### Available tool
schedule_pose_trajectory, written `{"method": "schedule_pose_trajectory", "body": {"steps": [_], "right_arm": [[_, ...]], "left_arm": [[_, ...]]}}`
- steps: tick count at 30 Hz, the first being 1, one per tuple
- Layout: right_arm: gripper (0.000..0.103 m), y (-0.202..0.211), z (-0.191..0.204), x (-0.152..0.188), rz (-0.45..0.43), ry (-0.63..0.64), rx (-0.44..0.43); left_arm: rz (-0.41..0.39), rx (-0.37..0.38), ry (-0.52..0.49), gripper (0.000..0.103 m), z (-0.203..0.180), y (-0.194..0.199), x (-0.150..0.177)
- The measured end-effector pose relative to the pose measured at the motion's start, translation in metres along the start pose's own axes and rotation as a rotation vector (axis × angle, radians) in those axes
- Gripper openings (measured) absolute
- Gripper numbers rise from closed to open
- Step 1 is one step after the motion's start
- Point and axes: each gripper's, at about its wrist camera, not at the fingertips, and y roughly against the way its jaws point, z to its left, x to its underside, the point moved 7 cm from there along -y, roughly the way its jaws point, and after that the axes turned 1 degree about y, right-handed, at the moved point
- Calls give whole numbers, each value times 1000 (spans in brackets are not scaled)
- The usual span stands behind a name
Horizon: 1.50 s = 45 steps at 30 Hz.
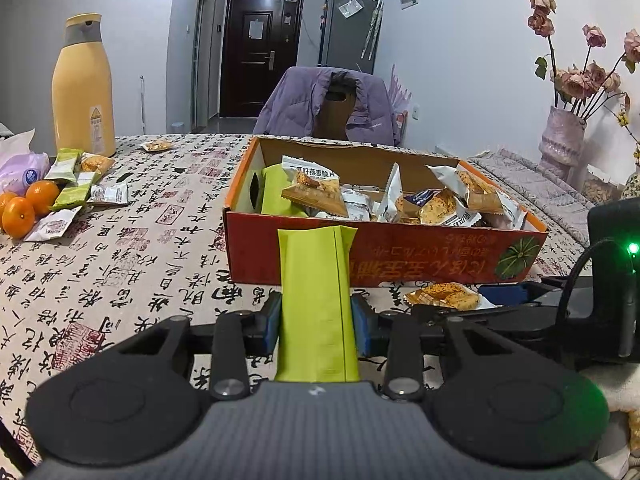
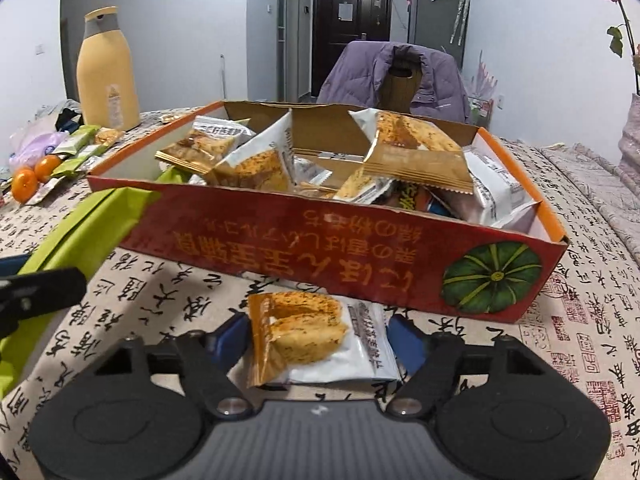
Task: Organize snacks
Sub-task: 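Carry the lime-green bar and biscuit packet over the orange box, then lower both packets into the box and open both tools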
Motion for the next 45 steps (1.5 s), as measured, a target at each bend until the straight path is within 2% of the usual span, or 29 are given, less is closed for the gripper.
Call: {"method": "schedule_pose_trajectory", "body": {"steps": [3, 6, 11, 19, 26, 34, 45], "right_arm": [[71, 2, -1, 1, -3, -13, -15], [58, 5, -1, 2, -8, -10, -23], [51, 17, -5, 5, -23, -30, -21], [51, 58, -10, -2, -127, -19, -18], [51, 86, -18, -32, -242, 3, 7], [51, 82, -35, -71, -309, 1, 50], [51, 45, -51, -113, -331, -15, 72]], "left_arm": [[0, 3, 4, 36, 1, 1, 1], [-1, 4, 8, 36, 3, 1, 1], [-13, 8, 12, 36, 3, 7, -1], [-63, 12, 17, 36, 3, 16, -18], [-127, 27, -2, 36, -9, 19, -48], [-173, 27, -17, 36, -24, 3, -86], [-179, 27, -17, 36, -36, -38, -119]]}}
